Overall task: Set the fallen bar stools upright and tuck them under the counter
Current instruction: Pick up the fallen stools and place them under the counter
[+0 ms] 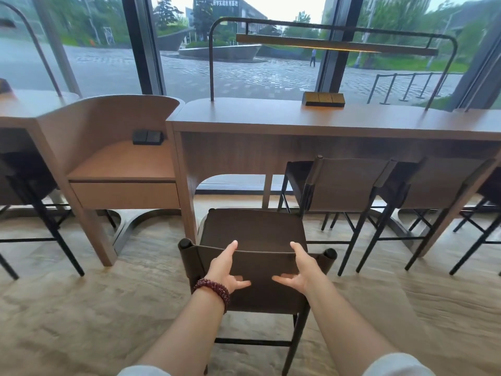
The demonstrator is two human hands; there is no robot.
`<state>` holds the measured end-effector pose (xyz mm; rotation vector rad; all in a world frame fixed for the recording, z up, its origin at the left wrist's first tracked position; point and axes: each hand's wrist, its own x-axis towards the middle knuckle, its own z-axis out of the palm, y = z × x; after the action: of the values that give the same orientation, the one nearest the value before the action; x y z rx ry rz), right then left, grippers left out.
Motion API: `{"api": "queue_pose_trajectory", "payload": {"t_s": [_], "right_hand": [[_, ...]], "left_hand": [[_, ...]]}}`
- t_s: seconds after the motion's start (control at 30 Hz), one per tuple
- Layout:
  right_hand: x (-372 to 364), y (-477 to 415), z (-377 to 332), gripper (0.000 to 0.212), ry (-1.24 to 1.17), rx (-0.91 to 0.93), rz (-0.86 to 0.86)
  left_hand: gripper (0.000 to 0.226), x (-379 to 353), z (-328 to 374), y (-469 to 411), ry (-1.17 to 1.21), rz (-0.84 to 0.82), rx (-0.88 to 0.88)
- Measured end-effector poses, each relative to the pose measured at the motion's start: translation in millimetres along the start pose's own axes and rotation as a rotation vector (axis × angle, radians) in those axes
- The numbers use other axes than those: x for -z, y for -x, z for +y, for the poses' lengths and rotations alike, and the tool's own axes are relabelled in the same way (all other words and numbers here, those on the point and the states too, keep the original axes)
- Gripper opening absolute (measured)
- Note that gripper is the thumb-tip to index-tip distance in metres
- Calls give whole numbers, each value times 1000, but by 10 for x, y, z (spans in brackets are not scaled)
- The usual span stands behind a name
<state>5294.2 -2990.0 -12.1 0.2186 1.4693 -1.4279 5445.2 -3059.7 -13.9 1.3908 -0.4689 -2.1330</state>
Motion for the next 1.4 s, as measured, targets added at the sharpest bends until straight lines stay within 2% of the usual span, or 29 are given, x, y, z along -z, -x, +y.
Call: {"api": "queue_pose_trajectory", "payload": {"t_s": [0.1, 0.2, 0.3, 0.37, 0.43, 0.53, 0.63, 0.7, 0.93, 1.03, 1.13, 1.2, 1.27, 1.37, 1.4], "right_hand": [[41, -216, -149, 65, -101, -53, -25], [73, -421, -224, 64, -218, -106, -34], [17, -552, -243, 41, -159, -126, 13], [-38, -616, -242, 33, -99, -144, 86], [-83, -640, -245, 35, -72, -157, 144], [-119, -644, -254, 38, -74, -172, 188], [-143, -630, -251, 38, -103, -165, 208], [-155, -611, -256, 36, -100, -144, 228], [-188, -615, -261, 33, -150, -124, 245], [-221, -651, -354, 30, -160, -126, 234], [-290, -720, -514, 34, -133, -136, 203], [-354, -780, -639, 37, -116, -139, 189], [-435, -849, -788, 33, -96, -144, 172], [-564, -1001, -1024, 31, -89, -171, 146], [-616, -1063, -1099, 35, -94, -169, 140]], "left_hand": [[77, -139, 28, -240, 19, 48, -7], [63, -254, 47, -471, -14, 101, -34], [43, -311, 98, -701, -21, 158, -43], [43, -315, 132, -773, -88, 224, -69], [48, -307, 143, -838, -103, 268, -80], [48, -319, 163, -786, -46, 274, -96], [45, -297, 181, -753, 183, 310, -88], [45, -293, 193, -710, 212, 332, -76], [31, -206, 331, -672, 146, 309, -54], [31, -197, 408, -718, 98, 268, -62], [17, -282, 540, -727, 42, 228, -62], [22, -315, 624, -869, 86, 219, -77], [12, -388, 720, -963, 144, 243, -131], [25, -564, 945, -1006, 86, 231, -198], [19, -620, 1003, -1030, 135, 218, -170]]}}
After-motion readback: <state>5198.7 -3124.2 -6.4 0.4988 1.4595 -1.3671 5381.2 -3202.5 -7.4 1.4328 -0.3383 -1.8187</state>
